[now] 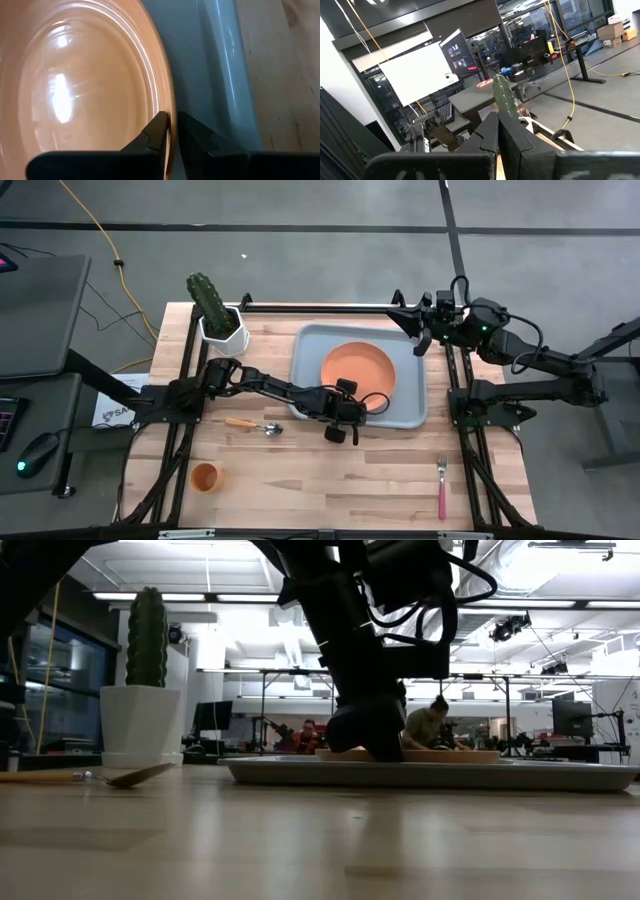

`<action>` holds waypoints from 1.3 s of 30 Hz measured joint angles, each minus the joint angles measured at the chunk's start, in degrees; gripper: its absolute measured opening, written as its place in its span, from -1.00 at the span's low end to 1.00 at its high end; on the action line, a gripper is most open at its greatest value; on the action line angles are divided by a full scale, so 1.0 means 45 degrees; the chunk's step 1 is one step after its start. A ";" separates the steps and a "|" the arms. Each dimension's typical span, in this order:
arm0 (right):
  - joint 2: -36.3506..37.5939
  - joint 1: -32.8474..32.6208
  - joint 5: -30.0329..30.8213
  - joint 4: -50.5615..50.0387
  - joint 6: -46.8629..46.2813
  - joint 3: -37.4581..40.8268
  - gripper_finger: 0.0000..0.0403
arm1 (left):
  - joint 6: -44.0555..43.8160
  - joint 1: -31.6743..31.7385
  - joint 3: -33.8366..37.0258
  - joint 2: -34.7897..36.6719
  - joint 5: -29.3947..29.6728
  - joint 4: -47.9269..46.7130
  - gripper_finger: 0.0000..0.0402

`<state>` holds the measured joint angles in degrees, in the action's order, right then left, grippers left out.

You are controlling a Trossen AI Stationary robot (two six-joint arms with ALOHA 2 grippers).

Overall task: Pick and place plate/cup/fork/spoon on tray
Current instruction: Put the orange plate on the gray serving tray, then put the orange spoon to the left on the gray serving tray

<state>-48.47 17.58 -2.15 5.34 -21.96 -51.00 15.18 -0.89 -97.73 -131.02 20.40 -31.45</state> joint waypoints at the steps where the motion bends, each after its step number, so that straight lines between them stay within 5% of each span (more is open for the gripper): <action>1: 0.0000 0.0000 0.0000 0.0000 0.0001 0.0000 -1.00 | 0.0000 0.0000 0.0000 0.0000 -0.0005 0.0002 -0.80; 28: 0.0000 0.0000 0.0000 0.0000 -0.0015 0.0000 -1.00 | -0.0340 0.0107 0.0015 0.0233 -0.0669 -0.0162 0.05; 39: 0.0005 -0.0001 0.0000 -0.0010 0.0061 0.0000 -1.00 | -0.0680 0.0029 0.0015 0.1514 -0.0809 -0.1190 0.15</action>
<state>-48.45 17.58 -2.15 5.30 -21.68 -51.00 12.12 -0.75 -97.67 -124.21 16.76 -36.81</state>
